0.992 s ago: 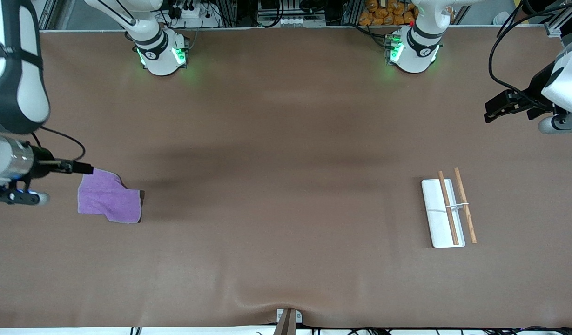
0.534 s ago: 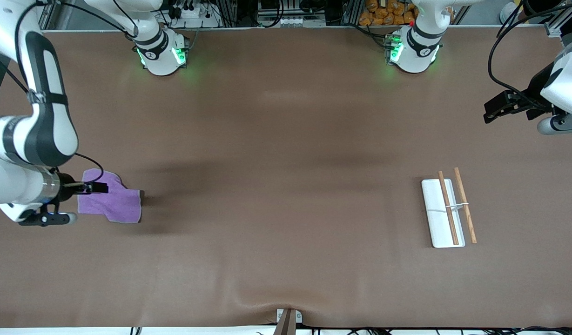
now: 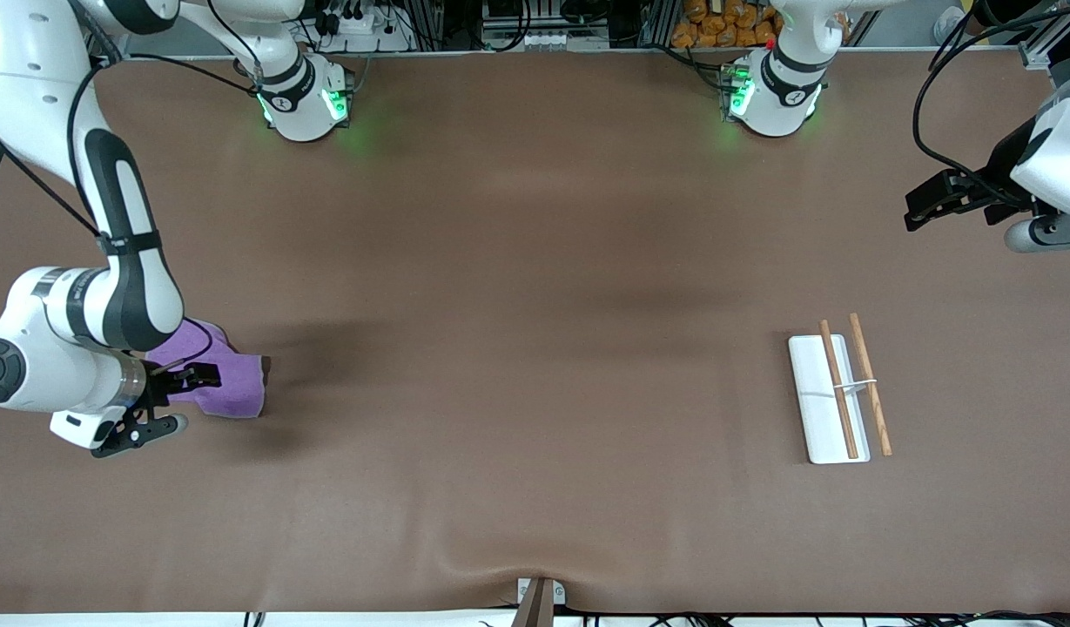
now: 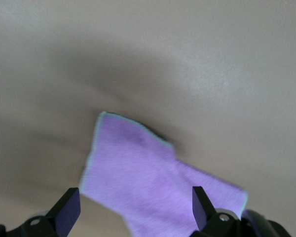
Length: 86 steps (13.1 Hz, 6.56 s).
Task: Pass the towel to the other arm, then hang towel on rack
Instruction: 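Reach the right gripper down to the purple towel, then close the right gripper on the purple towel's edge, then lift the towel with the right gripper toward the table middle, then carry the towel while the left gripper reaches toward it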
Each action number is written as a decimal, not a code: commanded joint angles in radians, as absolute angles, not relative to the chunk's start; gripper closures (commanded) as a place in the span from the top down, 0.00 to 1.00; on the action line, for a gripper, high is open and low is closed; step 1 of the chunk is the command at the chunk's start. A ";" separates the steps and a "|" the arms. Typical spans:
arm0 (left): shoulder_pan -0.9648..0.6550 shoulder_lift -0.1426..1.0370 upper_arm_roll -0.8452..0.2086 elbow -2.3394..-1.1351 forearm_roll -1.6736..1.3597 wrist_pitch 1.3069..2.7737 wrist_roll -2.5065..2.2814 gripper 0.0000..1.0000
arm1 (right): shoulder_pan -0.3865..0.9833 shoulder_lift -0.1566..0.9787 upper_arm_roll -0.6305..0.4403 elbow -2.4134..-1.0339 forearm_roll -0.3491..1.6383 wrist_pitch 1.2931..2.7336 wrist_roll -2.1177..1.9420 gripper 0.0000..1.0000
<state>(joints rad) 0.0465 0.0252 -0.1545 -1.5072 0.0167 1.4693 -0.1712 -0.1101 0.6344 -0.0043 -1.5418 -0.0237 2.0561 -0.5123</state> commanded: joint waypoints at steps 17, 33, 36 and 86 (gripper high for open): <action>0.046 0.031 -0.158 -1.496 0.035 1.457 -0.155 1.00 | -0.178 0.724 0.014 -1.608 0.069 2.178 -0.578 1.00; 0.048 0.034 -0.158 -1.499 0.035 1.457 -0.153 1.00 | -0.192 0.683 0.014 -1.612 0.181 2.125 -0.595 0.00; 0.046 0.038 -0.158 -1.497 0.035 1.457 -0.153 1.00 | -0.184 0.605 0.014 -1.606 0.181 2.059 -0.609 0.00; -0.098 0.415 -0.158 -1.491 -0.313 1.778 -0.584 1.00 | 0.934 0.540 0.029 -1.416 0.275 2.419 -0.198 0.00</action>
<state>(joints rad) -0.0789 0.3786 -0.1602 -1.5071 -0.2818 1.7416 -0.5166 0.9218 0.5091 0.0327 -1.4570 0.2516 2.4111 -0.2069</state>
